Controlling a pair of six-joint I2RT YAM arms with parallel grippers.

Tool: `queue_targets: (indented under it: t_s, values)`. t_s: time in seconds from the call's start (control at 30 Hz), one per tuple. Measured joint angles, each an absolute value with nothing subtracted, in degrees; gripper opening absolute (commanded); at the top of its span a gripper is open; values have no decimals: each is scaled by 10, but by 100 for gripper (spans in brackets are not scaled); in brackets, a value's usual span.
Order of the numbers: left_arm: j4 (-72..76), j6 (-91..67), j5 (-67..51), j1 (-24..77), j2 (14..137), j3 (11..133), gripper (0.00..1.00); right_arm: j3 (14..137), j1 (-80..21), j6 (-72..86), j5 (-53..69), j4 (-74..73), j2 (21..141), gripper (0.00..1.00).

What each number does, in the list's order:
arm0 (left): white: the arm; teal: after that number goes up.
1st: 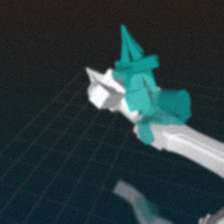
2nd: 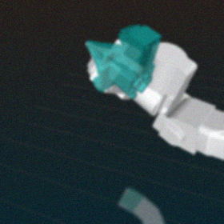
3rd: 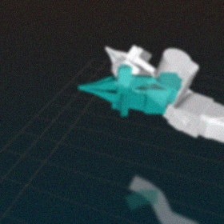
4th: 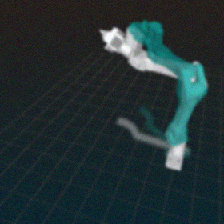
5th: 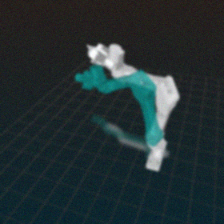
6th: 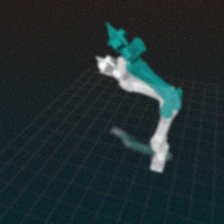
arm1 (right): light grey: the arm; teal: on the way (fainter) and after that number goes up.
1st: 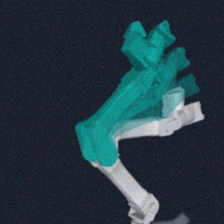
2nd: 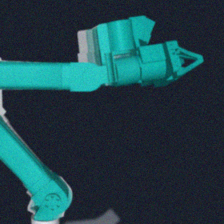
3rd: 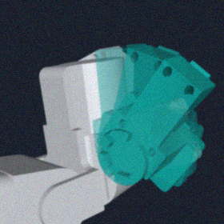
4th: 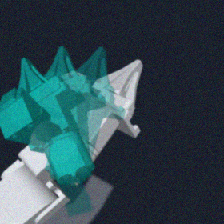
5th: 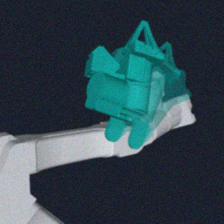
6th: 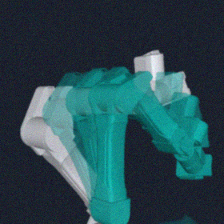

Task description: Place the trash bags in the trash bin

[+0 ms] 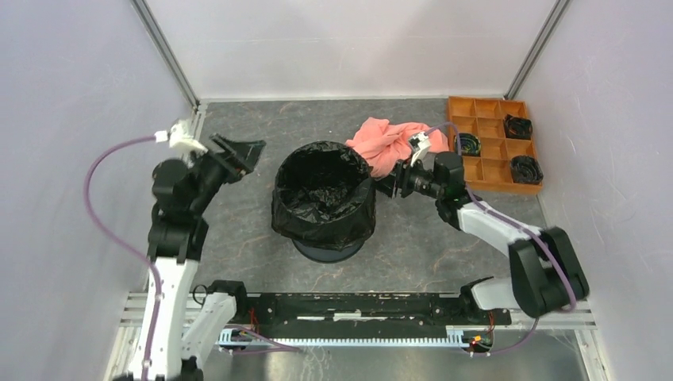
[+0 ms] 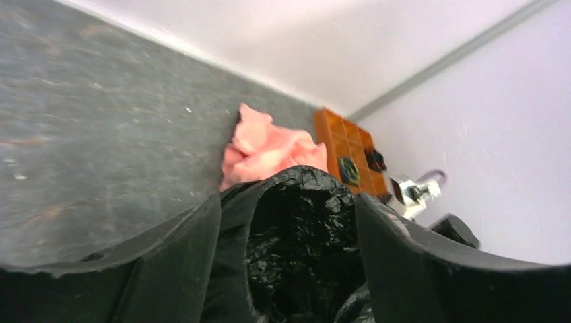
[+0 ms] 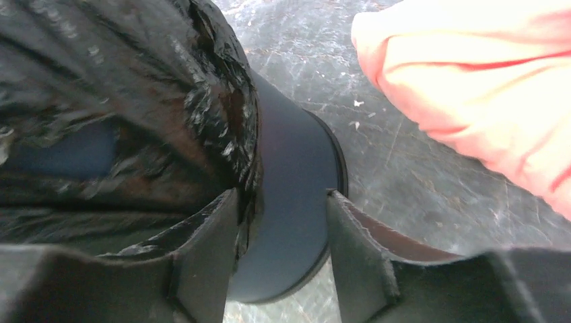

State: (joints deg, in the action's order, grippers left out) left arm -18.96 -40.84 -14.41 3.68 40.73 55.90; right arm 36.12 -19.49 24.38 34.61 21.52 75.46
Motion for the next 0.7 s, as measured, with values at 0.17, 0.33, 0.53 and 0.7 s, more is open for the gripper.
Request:
queue_targets:
  t_s: [0.17, 0.33, 0.53, 0.7]
  values:
    - [-180, -397, -149, 158, 575, 637, 66, 359, -196, 340, 375, 358, 871, 9]
    - [-237, -347, -58, 397, 710, 774, 61, 345, -198, 368, 368, 386, 900, 0]
    - [-291, -338, 58, 475, 675, 802, 61, 345, -208, 350, 340, 382, 921, 0]
    - [-375, -338, 134, 526, 709, 847, 61, 338, -224, 356, 338, 398, 968, 19]
